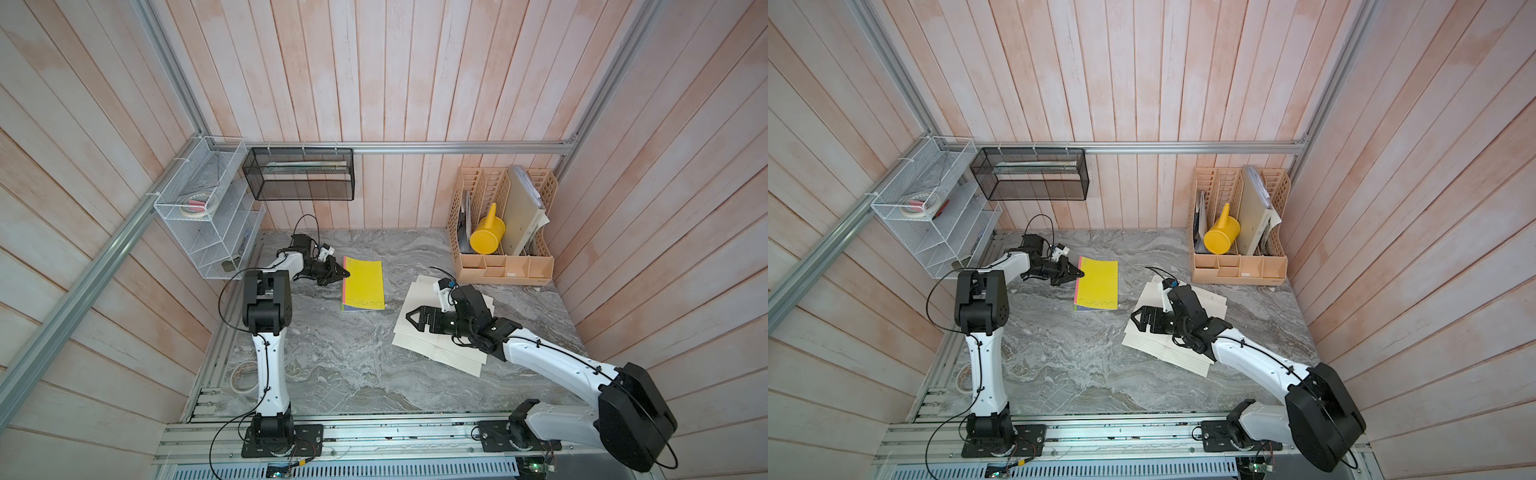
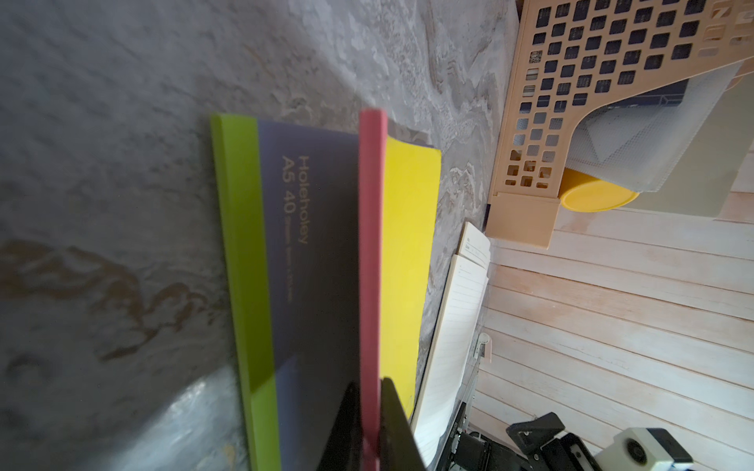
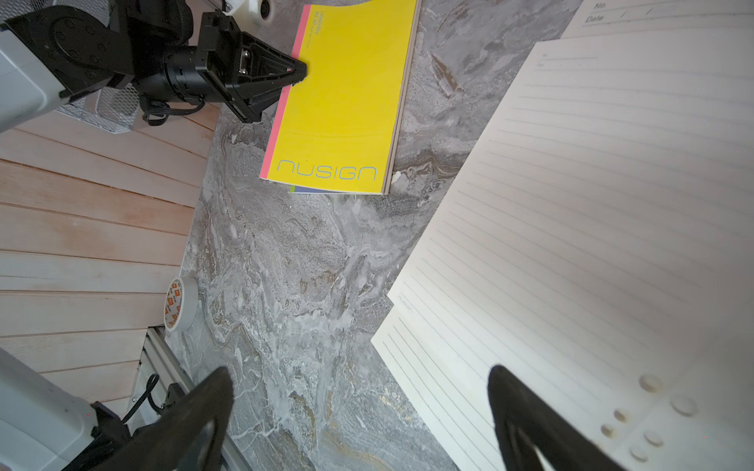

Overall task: Close the notebook
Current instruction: Place the notebook at the notebook.

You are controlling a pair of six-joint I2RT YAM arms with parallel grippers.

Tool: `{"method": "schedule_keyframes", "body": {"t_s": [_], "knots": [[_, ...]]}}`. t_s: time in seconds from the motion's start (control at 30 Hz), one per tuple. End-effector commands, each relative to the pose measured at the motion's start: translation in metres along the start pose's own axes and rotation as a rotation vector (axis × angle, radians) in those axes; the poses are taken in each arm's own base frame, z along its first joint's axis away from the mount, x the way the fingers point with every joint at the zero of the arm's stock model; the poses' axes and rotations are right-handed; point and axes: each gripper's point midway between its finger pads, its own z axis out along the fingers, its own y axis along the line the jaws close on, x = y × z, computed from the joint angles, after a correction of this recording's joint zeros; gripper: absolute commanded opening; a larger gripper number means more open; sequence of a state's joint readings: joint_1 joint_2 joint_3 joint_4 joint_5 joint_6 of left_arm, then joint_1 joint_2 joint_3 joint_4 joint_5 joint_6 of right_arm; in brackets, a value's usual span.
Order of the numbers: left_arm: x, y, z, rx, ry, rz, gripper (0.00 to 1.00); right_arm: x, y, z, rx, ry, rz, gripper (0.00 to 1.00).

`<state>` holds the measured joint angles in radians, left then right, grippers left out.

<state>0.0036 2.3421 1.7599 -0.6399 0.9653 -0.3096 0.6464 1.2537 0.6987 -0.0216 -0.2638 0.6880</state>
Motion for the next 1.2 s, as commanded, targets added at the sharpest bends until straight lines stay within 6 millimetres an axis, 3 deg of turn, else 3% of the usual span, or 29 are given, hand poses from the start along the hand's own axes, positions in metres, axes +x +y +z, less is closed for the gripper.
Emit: {"method": "schedule_keyframes", "body": {"t_s": [0.0, 0.53, 0.8, 1.17], "knots": [[-0.005, 0.009, 0.002, -0.017, -0.005, 0.013, 0.10, 0.002, 0.000, -0.003, -0.012, -0.003, 0.013, 0.98], [-0.005, 0.013, 0.003, -0.024, -0.025, -0.010, 0.10, 0.007, -0.002, -0.003, -0.016, 0.004, 0.019, 0.98], [0.000, 0.014, -0.002, -0.068, -0.022, -0.019, 0.34, 0.008, -0.002, -0.003, -0.020, 0.005, 0.019, 0.98], [0.002, 0.012, -0.021, -0.188, -0.043, 0.004, 0.42, 0.010, 0.002, 0.000, -0.034, 0.016, 0.014, 0.98]]}}
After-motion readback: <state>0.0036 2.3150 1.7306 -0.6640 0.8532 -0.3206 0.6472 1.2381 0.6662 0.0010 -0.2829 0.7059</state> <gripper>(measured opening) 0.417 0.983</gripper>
